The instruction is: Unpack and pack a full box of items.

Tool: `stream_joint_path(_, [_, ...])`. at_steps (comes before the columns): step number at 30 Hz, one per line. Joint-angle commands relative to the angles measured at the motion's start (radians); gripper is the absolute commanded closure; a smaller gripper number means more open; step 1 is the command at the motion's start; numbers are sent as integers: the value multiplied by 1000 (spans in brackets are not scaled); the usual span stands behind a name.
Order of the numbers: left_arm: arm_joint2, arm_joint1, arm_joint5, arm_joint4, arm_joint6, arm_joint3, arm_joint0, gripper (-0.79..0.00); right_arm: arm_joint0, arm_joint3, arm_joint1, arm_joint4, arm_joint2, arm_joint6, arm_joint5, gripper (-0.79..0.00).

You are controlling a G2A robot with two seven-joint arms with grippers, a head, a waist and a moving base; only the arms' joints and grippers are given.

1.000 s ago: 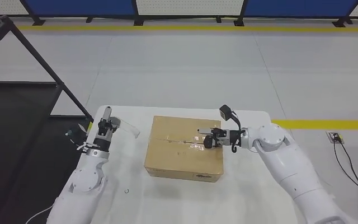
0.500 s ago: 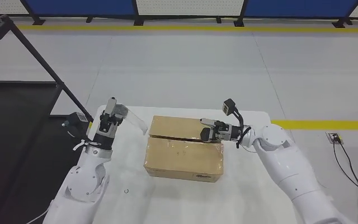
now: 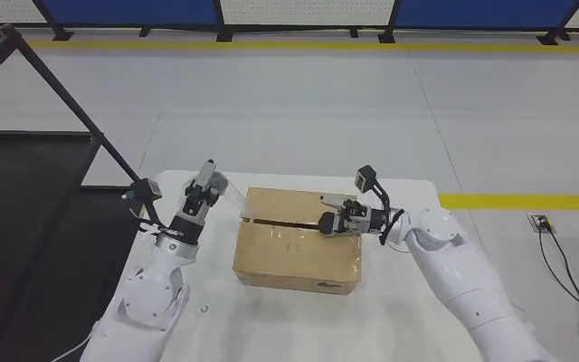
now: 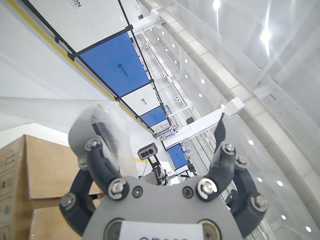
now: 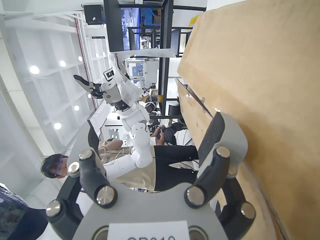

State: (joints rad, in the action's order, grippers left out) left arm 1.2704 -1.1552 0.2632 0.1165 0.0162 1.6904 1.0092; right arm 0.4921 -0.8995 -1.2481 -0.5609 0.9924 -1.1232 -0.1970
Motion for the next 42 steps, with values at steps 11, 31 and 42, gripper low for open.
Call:
stream_joint_path(11, [-157, -52, -22, -61, -137, 11, -60, -785, 26, -8, -10, 153, -6, 148, -318, -785])
stream_joint_path(31, [-185, -80, -185, -101, -158, 34, -86, -785, 163, -263, 34, 753, 78, 511, -623, -785])
stream_joint_path(42, [-198, -91, -261, -106, -172, 37, -94, -785, 188, -299, 42, 915, 103, 579, -587, -785])
